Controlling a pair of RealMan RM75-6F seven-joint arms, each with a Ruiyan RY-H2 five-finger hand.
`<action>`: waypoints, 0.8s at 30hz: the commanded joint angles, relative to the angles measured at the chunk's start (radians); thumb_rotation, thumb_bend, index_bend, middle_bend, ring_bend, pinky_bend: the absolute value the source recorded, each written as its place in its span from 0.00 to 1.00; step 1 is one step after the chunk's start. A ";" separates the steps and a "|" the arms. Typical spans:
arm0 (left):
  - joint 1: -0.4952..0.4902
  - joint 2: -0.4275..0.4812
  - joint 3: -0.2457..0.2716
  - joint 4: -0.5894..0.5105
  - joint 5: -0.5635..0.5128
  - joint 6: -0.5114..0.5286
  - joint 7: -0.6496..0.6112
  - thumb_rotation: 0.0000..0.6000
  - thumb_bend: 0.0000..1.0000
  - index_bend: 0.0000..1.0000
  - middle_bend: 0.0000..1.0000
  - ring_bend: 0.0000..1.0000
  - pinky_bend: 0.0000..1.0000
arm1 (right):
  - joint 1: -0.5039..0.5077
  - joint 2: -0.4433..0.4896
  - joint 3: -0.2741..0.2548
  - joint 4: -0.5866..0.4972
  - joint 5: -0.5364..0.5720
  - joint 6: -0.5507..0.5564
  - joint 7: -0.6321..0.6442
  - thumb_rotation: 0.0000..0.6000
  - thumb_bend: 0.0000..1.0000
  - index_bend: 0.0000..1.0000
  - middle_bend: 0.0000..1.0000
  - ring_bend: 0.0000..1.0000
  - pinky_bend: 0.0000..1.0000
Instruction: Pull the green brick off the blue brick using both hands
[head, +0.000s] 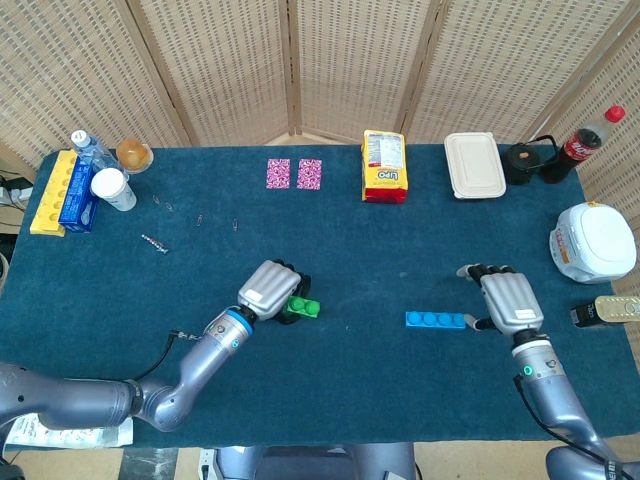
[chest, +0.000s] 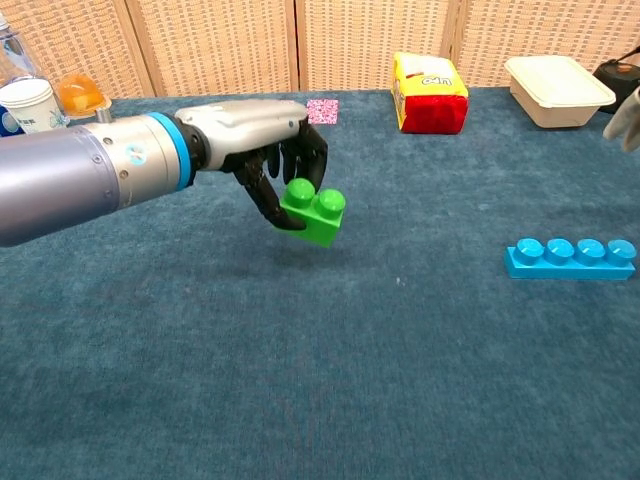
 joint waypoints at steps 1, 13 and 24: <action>-0.015 -0.008 0.012 0.005 -0.038 -0.025 0.049 1.00 0.21 0.30 0.36 0.20 0.26 | -0.005 0.009 0.005 -0.010 -0.006 0.006 0.001 1.00 0.24 0.28 0.34 0.36 0.31; 0.003 0.028 0.000 -0.058 -0.087 0.040 0.112 1.00 0.16 0.04 0.16 0.00 0.13 | -0.024 0.018 0.023 -0.002 -0.014 0.023 0.032 1.00 0.24 0.28 0.34 0.36 0.31; 0.207 0.246 0.085 -0.287 0.047 0.275 0.051 1.00 0.16 0.04 0.16 0.00 0.13 | -0.080 -0.001 0.033 0.074 -0.066 0.087 0.145 1.00 0.24 0.28 0.36 0.37 0.33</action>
